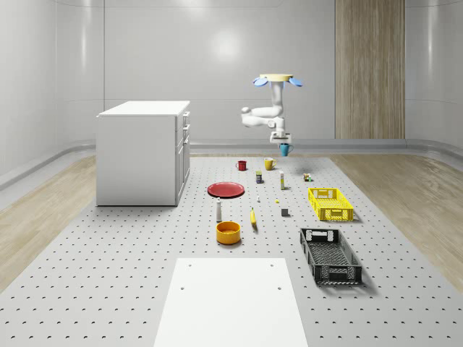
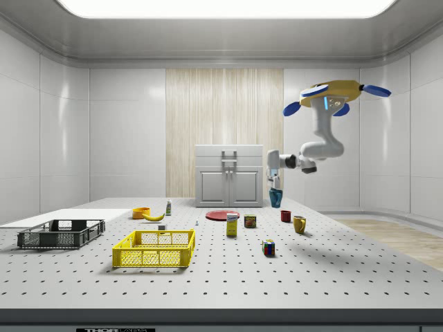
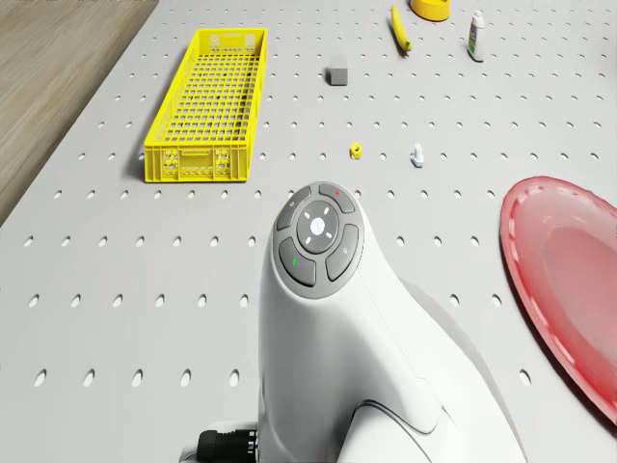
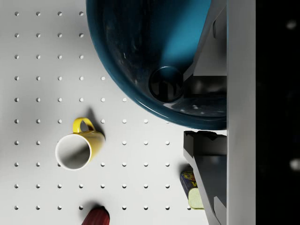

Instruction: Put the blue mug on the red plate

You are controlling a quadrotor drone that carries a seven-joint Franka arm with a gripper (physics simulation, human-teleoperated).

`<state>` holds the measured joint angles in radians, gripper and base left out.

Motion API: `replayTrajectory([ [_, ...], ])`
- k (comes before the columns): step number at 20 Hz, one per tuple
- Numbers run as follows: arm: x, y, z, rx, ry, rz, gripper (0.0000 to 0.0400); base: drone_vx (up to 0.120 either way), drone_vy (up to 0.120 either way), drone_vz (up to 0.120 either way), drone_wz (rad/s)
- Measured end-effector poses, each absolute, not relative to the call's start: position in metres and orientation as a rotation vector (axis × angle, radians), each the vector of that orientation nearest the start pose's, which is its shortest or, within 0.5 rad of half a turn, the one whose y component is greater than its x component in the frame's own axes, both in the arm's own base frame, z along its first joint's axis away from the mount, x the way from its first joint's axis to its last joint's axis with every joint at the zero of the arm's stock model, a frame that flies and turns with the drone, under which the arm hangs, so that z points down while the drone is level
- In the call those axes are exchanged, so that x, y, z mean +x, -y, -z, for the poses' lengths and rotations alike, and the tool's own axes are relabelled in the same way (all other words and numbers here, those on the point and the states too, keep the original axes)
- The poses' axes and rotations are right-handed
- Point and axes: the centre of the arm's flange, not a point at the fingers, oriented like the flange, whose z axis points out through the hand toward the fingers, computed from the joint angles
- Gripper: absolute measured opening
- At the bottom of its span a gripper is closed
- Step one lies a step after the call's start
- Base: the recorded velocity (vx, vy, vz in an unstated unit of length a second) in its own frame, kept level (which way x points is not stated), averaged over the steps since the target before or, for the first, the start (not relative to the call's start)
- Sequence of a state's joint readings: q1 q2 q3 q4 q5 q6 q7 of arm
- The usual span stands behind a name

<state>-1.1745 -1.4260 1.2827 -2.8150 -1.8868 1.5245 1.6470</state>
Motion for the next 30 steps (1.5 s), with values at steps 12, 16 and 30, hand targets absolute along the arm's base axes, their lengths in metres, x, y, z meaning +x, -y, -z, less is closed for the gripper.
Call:
replayTrajectory([
  [12,0.3208,-0.0080,-0.5167,0.001,0.002,-0.785,0.0100,0.120,-0.120,0.003,0.000],
  [16,0.3208,-0.0080,-0.5167,0.001,0.002,-0.785,0.0100,0.120,-0.120,0.000,0.000],
  [30,0.3208,-0.0080,-0.5167,0.001,0.002,-0.785,0.0100,0.120,-0.120,0.000,0.000],
])
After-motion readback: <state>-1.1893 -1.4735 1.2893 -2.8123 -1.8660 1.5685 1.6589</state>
